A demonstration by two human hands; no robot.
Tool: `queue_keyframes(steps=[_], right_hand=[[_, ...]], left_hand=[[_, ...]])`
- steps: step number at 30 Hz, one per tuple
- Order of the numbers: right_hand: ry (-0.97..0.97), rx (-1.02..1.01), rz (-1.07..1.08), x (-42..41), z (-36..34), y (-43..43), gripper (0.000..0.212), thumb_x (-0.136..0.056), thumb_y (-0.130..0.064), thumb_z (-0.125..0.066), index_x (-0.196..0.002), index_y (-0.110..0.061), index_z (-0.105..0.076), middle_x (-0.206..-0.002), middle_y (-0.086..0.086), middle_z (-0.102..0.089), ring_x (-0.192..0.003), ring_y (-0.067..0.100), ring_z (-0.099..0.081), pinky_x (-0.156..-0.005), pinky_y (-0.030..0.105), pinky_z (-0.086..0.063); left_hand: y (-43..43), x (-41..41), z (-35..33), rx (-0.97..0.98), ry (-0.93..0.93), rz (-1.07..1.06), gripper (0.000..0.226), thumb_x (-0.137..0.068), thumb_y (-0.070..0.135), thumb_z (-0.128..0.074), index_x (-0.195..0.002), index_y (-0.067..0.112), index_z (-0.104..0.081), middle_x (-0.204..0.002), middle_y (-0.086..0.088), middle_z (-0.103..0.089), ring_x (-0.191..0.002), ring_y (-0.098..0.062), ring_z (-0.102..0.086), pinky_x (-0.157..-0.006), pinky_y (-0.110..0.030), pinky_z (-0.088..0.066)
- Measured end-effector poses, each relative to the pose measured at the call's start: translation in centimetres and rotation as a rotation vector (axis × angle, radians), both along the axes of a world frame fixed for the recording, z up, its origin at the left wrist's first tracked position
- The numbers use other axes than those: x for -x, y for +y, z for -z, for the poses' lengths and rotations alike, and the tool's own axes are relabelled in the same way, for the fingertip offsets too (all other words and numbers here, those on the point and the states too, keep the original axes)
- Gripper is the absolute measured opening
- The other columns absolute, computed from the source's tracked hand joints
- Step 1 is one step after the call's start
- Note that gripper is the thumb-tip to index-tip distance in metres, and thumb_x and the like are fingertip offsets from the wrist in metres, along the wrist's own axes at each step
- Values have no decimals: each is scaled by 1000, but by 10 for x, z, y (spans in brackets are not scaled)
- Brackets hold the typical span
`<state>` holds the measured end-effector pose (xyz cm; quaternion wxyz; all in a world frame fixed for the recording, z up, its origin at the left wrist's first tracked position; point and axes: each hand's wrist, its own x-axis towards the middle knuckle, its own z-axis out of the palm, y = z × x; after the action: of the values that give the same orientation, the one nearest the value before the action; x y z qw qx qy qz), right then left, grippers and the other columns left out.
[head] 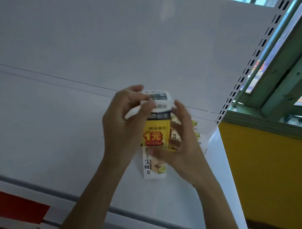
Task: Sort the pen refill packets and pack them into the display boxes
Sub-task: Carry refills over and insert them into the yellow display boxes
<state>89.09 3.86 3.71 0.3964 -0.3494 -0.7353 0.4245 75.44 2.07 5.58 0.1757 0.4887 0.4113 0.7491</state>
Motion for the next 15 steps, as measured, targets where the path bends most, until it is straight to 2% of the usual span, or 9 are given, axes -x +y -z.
queue_keyframes(steps=[2,4,6,8,10,12,13,15], right_hand=[[-116,106,89,-4,12,-7,106,-53,-32,-87,-139,-38,-24,-130,-20,-40,-116,-2,-46,-92,38,-50],[-256,-42,177,-13,16,-12,93,-50,-41,-86,-129,-37,-37,-119,-28,-37,-111,-10,-41,-87,29,-51],[-352,-183,222,-24,11,-15,81,-50,-47,-82,-122,-39,-46,-112,-25,-37,-107,-7,-43,-82,30,-52],[-420,-130,242,-38,5,-15,67,-56,-40,-82,-114,-43,-48,-111,-20,-43,-100,0,-51,-81,34,-53],[-560,-25,228,-53,0,-13,60,-63,-34,-81,-109,-48,-45,-111,-15,-46,-95,1,-51,-82,25,-51],[-664,13,225,-61,1,-12,64,-66,-30,-80,-119,-44,-47,-125,-12,-40,-108,4,-43,-92,14,-37],[-675,2,251,-62,2,-11,72,-67,-28,-80,-127,-41,-44,-137,-11,-32,-121,7,-32,-98,17,-28],[-612,31,316,-61,10,-6,98,-63,-26,-83,-141,-37,-25,-152,-13,-6,-138,8,-7,-108,31,-19]], left_hand=[[3,6,-1,65,-165,-156,15,-86,19,-63,-76,25,-53,-110,1,-63,-79,-2,-67,-58,-25,-54],[2,13,3,143,-214,-246,19,-90,25,-58,-75,23,-47,-97,1,-65,-73,-1,-67,-54,-25,-54],[-1,20,11,229,-176,-263,25,-89,30,-57,-72,20,-43,-79,8,-62,-73,-5,-68,-52,-26,-56],[-7,24,20,344,-47,-270,33,-85,35,-63,-67,13,-46,-70,7,-61,-70,-12,-69,-54,-31,-56],[-12,30,29,555,272,-349,41,-78,48,-65,-62,13,-52,-63,4,-63,-67,-16,-66,-62,-31,-52],[-14,32,37,816,582,-349,40,-77,58,-60,-67,19,-59,-71,5,-67,-70,-15,-61,-64,-30,-46],[-15,31,40,919,671,-314,38,-79,58,-58,-79,21,-63,-85,4,-68,-77,-15,-59,-66,-28,-41],[-11,27,45,999,654,-216,47,-84,50,-56,-118,17,-55,-121,-3,-57,-103,-20,-53,-77,-27,-35]])
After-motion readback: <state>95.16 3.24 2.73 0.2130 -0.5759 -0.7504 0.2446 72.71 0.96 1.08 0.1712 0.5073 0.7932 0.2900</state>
